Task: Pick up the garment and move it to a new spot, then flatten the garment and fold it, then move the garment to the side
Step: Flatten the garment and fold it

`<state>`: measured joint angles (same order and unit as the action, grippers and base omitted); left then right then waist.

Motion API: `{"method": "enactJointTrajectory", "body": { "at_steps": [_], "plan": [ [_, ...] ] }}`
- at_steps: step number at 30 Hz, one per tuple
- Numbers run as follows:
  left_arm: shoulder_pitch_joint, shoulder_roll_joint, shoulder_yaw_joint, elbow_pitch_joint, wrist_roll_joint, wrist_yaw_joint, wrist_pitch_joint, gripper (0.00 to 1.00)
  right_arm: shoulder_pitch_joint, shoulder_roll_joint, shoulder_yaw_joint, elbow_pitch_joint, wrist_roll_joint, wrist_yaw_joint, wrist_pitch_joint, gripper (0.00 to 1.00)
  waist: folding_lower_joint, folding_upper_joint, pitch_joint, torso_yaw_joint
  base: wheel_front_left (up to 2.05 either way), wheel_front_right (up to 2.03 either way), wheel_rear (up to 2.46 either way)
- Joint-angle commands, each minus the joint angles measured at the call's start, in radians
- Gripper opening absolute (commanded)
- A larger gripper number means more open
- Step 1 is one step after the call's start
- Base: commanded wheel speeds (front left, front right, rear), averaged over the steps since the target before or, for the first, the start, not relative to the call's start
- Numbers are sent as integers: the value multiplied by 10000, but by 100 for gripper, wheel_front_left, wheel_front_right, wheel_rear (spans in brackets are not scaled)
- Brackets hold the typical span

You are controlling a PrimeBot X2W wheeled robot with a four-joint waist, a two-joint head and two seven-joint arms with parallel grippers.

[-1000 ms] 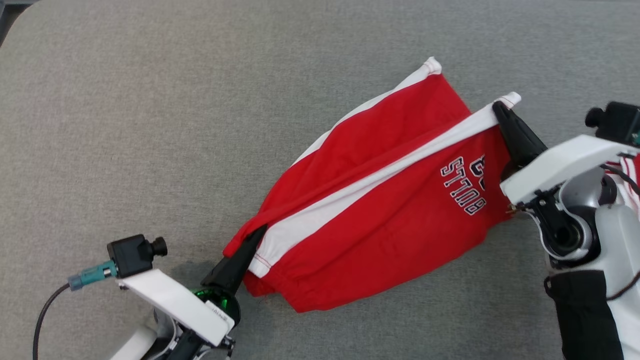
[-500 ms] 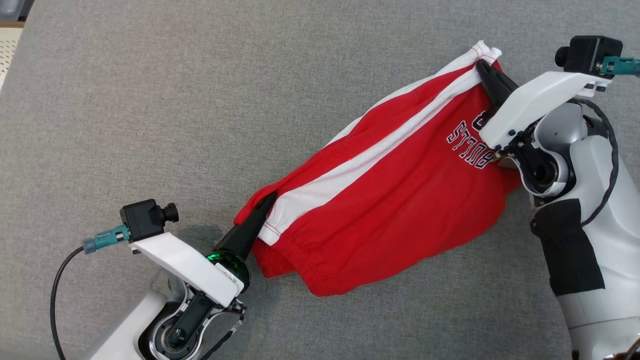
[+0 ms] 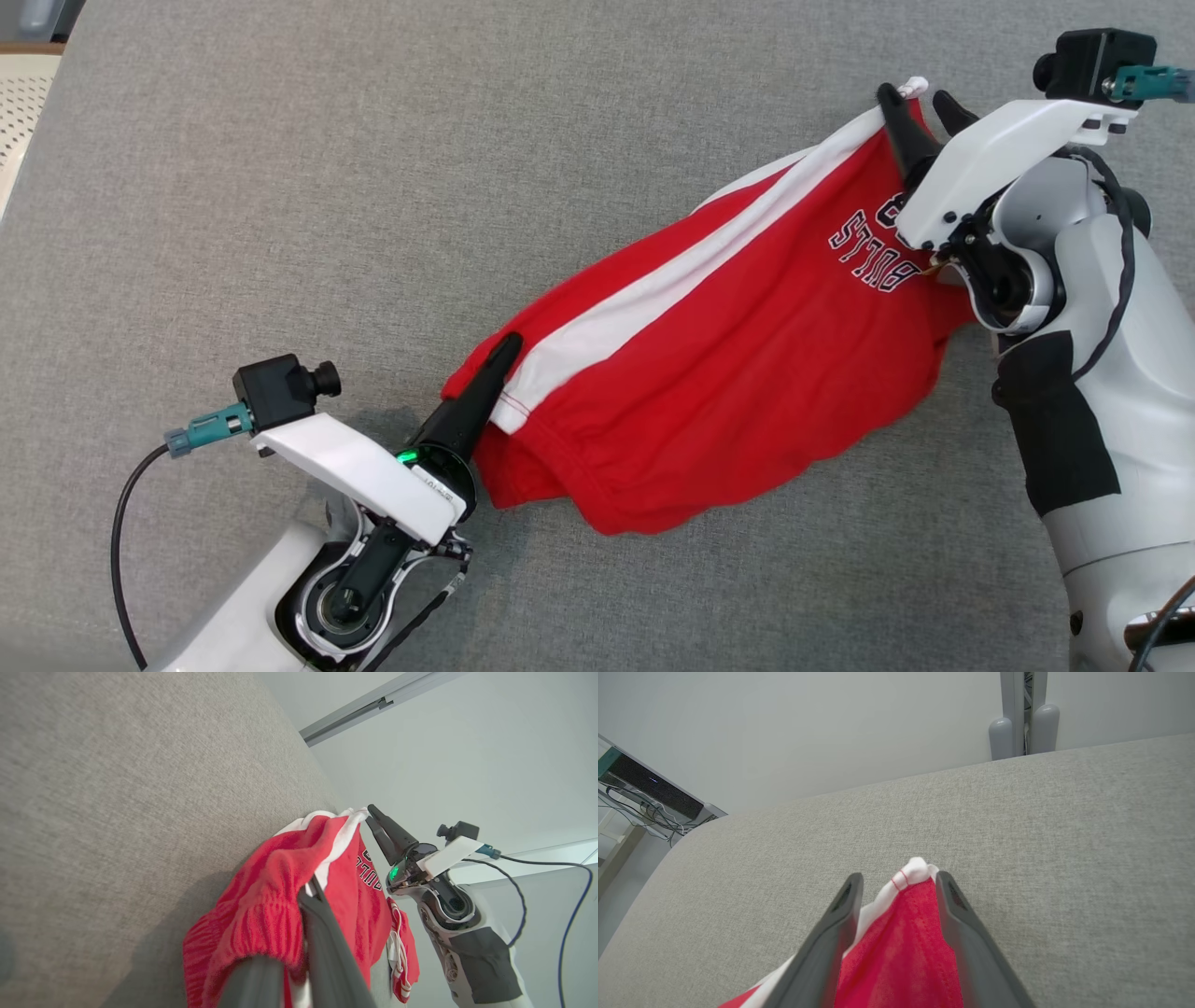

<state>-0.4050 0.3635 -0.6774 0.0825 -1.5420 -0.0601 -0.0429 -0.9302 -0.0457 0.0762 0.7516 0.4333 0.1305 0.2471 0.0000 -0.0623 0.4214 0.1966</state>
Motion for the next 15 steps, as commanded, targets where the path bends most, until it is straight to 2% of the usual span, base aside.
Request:
{"method": "enactJointTrajectory", "body": {
  "at_steps": [1, 5, 9, 11, 13, 15],
  "plan": [
    [-102, 60, 55, 57, 15, 37, -23, 100, -8, -63, 34, 6, 45, 6, -68, 100, 0, 0, -21, -20, 0, 0, 0],
    [67, 175, 167, 165, 145, 192, -228, 100, 179, -80, 460, -125, -71, 6, -349, 100, 0, 0, -117, -194, 0, 0, 0],
    [384, 727, 129, 3, 1266, 546, -1054, 100, 555, -492, 1057, -723, -516, 6, -679, 100, 0, 0, -325, -443, 0, 0, 0],
    [703, 966, 319, -209, 2030, 907, -1775, 100, 855, -971, 1445, -1078, -1023, 6, -685, 100, 0, 0, -459, -554, 0, 0, 0],
    [1023, 1301, 540, -396, 3416, 1532, -2131, 100, 1194, -1428, 1696, -1439, -1497, 6, -317, 100, 0, 0, -537, -610, 0, 0, 0],
    [1540, 1086, 1005, -722, 4600, 2072, -2212, 100, 1542, -1750, 1877, -1864, -1693, 6, 242, 100, 0, 0, -563, -603, 0, 0, 0]
  ]
}}
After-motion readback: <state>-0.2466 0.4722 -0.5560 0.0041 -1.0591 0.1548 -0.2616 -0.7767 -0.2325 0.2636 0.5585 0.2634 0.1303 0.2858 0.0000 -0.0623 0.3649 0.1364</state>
